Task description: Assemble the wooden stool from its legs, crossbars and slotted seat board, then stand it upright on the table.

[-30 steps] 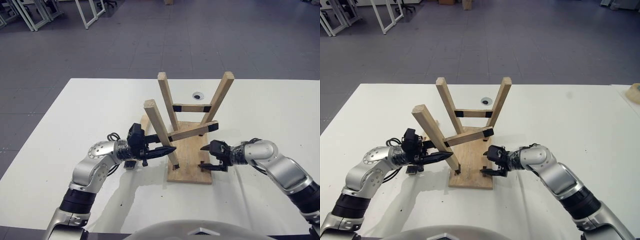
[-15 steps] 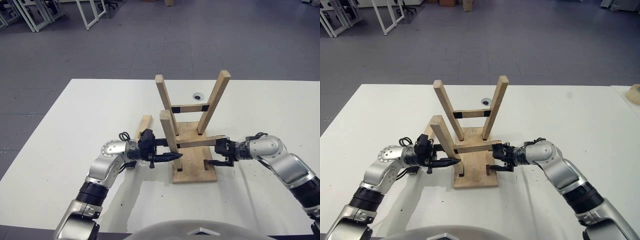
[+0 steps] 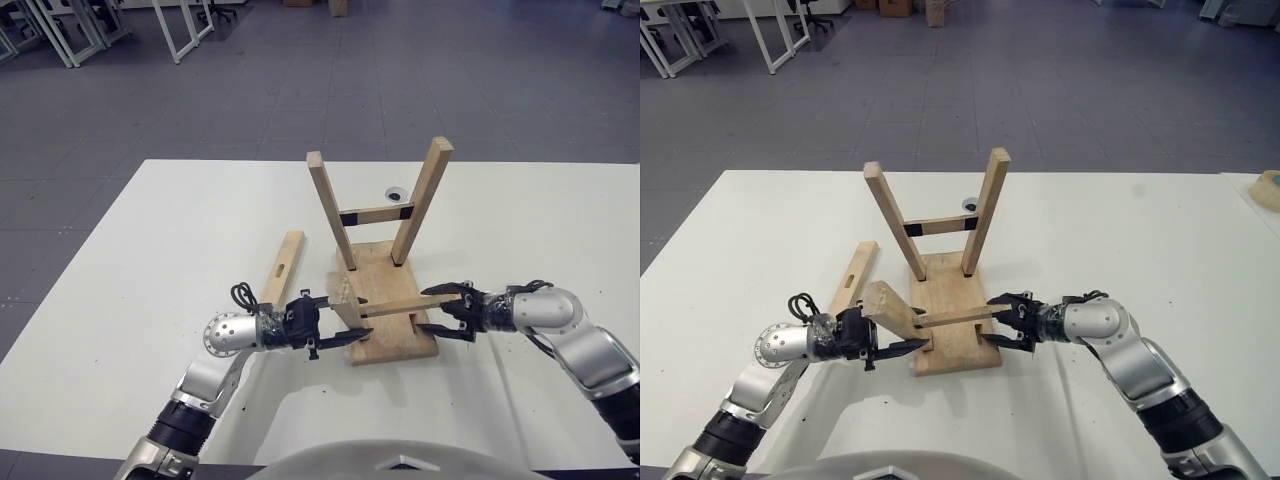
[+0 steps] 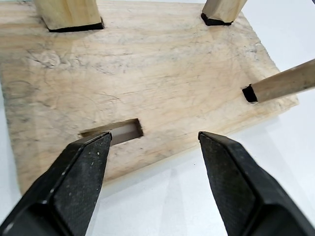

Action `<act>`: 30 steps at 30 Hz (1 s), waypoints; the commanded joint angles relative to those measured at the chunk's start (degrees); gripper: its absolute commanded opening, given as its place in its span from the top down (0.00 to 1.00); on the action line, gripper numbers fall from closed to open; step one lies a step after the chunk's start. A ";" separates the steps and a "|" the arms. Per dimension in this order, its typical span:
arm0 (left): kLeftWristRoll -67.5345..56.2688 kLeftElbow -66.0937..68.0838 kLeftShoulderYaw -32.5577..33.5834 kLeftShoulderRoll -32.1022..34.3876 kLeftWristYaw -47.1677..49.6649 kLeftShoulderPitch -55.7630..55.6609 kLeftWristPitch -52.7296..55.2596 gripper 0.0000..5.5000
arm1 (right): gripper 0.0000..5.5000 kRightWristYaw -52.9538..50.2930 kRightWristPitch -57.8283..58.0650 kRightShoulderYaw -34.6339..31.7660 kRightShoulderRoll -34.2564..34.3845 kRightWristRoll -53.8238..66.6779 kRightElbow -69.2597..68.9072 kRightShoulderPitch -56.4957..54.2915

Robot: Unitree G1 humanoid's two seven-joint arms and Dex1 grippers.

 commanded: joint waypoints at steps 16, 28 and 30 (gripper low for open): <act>10.12 -14.88 20.92 -0.11 32.34 21.99 14.70 0.39 | 0.41 -3.45 6.44 -1.35 0.63 -1.05 -0.72 7.23; 11.98 -15.13 17.58 -7.84 42.34 21.86 35.46 0.39 | 0.41 -4.00 7.62 -1.47 1.00 -1.54 -0.29 6.15; 12.36 -15.70 17.12 -7.80 43.04 21.86 38.47 0.42 | 0.41 -4.17 7.78 -1.53 1.15 -1.52 -0.24 6.02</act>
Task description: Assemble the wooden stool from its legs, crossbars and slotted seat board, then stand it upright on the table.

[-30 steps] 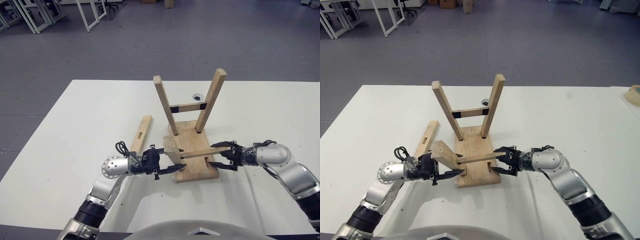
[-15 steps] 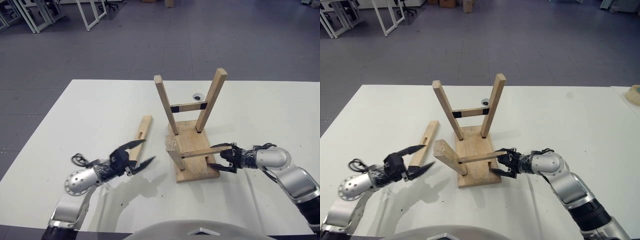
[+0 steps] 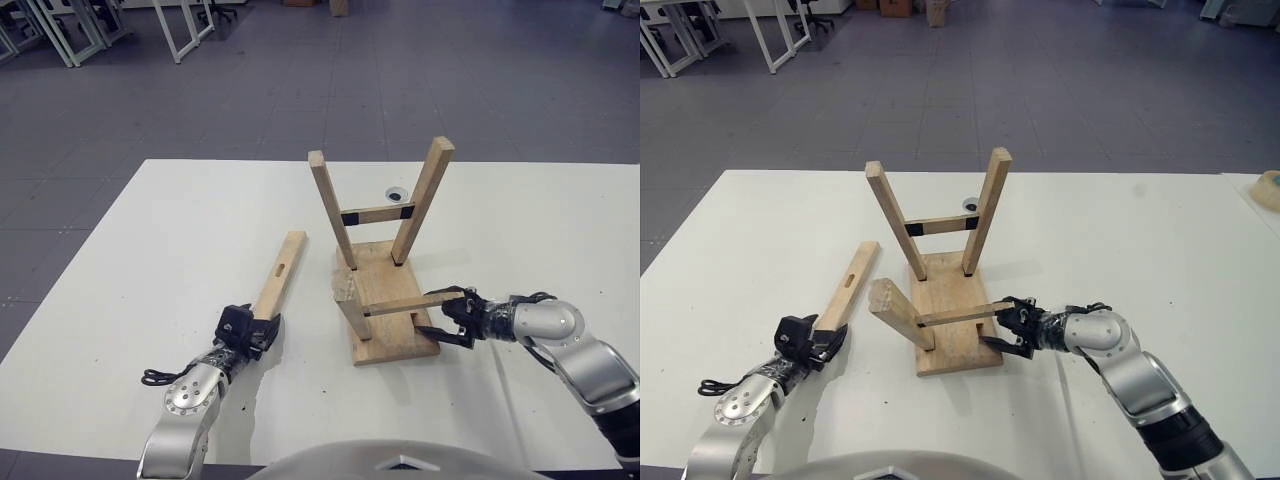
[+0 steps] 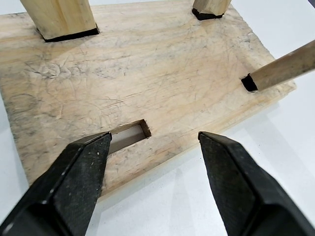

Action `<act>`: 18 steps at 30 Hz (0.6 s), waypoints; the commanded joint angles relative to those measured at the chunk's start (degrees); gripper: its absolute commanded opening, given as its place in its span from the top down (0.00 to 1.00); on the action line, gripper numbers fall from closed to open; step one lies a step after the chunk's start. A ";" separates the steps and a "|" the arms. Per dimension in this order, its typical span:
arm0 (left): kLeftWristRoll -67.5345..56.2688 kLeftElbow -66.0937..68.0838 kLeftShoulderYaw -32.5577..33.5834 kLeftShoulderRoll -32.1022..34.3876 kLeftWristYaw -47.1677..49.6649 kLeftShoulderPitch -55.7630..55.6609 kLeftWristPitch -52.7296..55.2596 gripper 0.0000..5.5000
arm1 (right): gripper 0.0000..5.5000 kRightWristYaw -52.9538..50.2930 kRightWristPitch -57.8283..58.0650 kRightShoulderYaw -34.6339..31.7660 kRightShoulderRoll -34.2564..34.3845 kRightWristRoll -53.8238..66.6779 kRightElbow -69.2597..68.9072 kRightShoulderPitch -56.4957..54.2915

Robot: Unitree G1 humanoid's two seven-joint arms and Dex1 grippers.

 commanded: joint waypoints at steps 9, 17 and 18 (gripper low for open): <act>-1.00 0.20 6.33 -0.94 5.17 -11.71 7.29 0.62 | 0.41 -3.03 11.46 -14.15 1.84 8.45 5.94 -3.00; -14.15 4.11 20.47 1.16 4.21 -37.58 -2.05 0.62 | 0.41 -1.62 13.66 -20.90 -0.39 12.04 10.52 -8.70; -14.62 4.40 20.32 1.61 3.70 -39.05 -2.15 0.62 | 0.41 -1.33 13.67 -20.46 -0.32 12.05 10.45 -8.56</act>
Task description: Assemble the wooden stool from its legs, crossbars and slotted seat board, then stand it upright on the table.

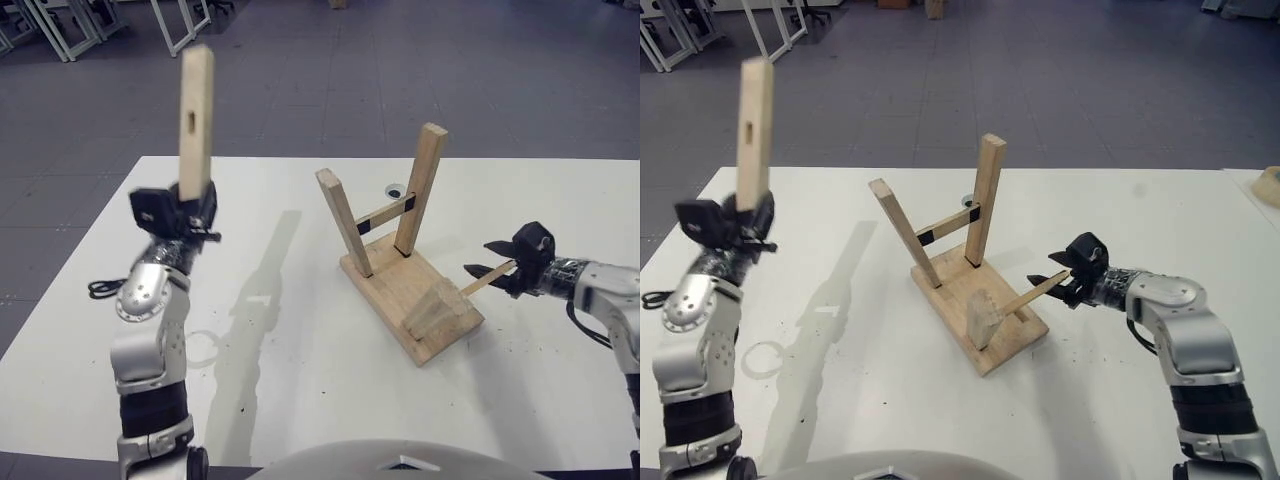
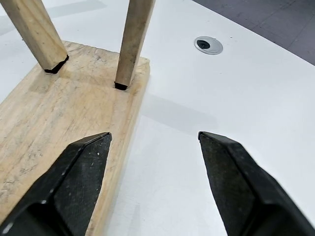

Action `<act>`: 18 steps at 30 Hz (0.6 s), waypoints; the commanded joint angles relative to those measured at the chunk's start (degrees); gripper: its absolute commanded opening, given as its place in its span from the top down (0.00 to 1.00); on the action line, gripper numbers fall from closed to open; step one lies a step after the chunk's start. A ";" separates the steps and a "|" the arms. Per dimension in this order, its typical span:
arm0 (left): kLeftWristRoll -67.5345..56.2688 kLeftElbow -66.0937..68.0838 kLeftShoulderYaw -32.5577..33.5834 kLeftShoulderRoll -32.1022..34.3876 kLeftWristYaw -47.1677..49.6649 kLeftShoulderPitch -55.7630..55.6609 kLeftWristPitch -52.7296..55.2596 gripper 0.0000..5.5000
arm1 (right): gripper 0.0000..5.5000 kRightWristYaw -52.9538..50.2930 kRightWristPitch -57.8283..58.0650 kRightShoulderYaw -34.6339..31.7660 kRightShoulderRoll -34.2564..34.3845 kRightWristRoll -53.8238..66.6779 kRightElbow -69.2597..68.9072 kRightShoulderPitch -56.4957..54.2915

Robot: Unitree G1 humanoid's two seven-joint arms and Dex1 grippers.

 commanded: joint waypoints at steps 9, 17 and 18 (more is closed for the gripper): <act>-29.36 -8.50 -0.65 3.76 -6.26 -20.72 14.95 0.62 | 0.41 -8.50 1.74 -11.14 3.19 5.33 9.21 -15.98; -56.11 -8.82 -2.51 9.65 -13.19 -20.73 31.64 0.62 | 0.28 -12.19 36.76 -20.47 10.96 50.42 0.33 -32.48; -58.96 -8.50 -2.68 9.90 -13.69 -20.57 32.79 0.62 | 0.24 -13.55 38.69 -20.60 12.23 55.74 1.19 -33.61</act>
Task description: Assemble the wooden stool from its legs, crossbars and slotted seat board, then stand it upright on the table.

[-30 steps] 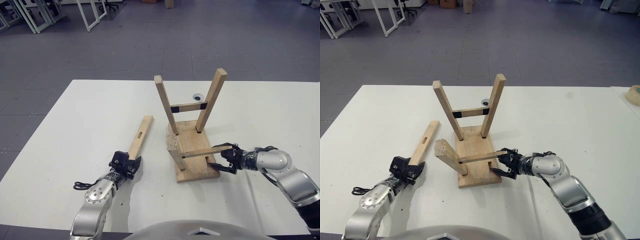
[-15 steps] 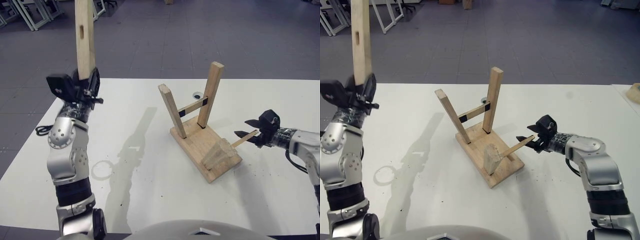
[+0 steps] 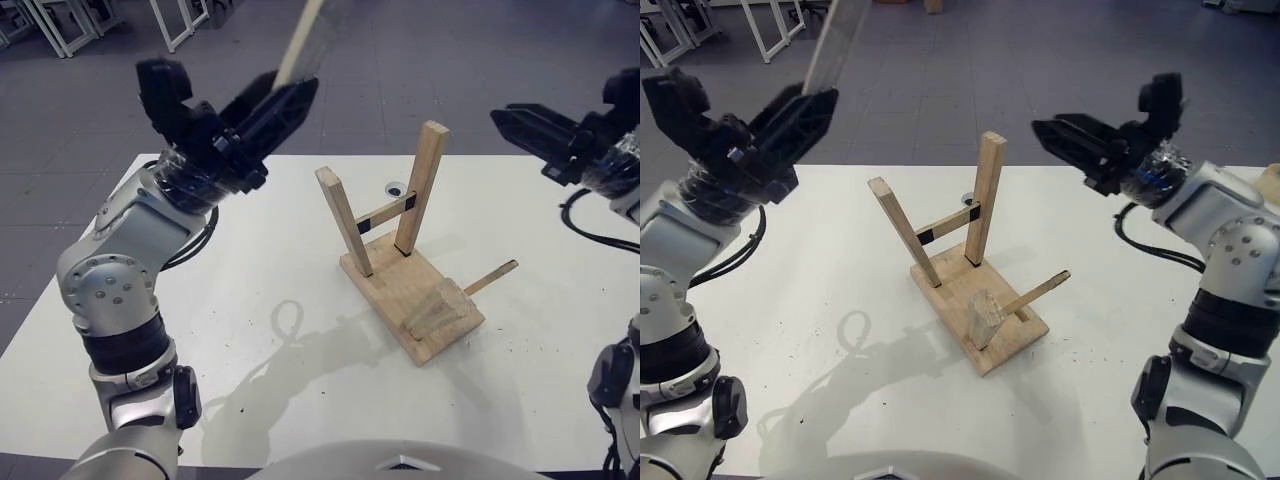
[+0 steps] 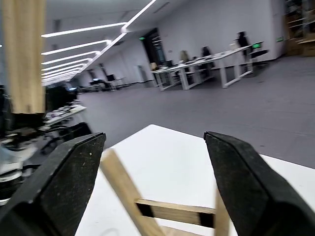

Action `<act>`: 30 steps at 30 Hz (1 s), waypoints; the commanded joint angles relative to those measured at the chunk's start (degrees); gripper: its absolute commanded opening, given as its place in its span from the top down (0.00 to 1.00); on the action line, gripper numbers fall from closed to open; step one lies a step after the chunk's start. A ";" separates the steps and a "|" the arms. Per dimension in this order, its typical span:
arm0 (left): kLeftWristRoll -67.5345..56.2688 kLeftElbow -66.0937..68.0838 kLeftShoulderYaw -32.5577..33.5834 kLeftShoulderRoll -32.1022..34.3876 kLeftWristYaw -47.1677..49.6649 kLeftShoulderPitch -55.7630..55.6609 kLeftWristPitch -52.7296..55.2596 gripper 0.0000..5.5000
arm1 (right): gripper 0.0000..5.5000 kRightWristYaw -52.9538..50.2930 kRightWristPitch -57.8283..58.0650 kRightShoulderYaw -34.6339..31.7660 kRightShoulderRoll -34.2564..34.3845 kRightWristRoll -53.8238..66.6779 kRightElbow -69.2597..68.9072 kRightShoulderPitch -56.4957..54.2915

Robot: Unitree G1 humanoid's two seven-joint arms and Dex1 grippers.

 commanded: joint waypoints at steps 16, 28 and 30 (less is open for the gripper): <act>-13.79 -1.79 -7.67 6.03 -2.74 2.62 7.98 0.62 | 0.21 -18.95 5.16 11.53 7.08 42.43 1.28 -10.72; -12.59 -2.00 -8.33 7.22 -4.75 2.89 6.90 0.62 | 0.63 -10.11 4.93 14.64 2.28 31.41 -3.16 -8.82; -12.06 -2.45 -8.20 7.03 -5.28 3.15 6.18 0.62 | 0.63 -8.57 4.85 14.68 1.71 30.23 -3.67 -8.27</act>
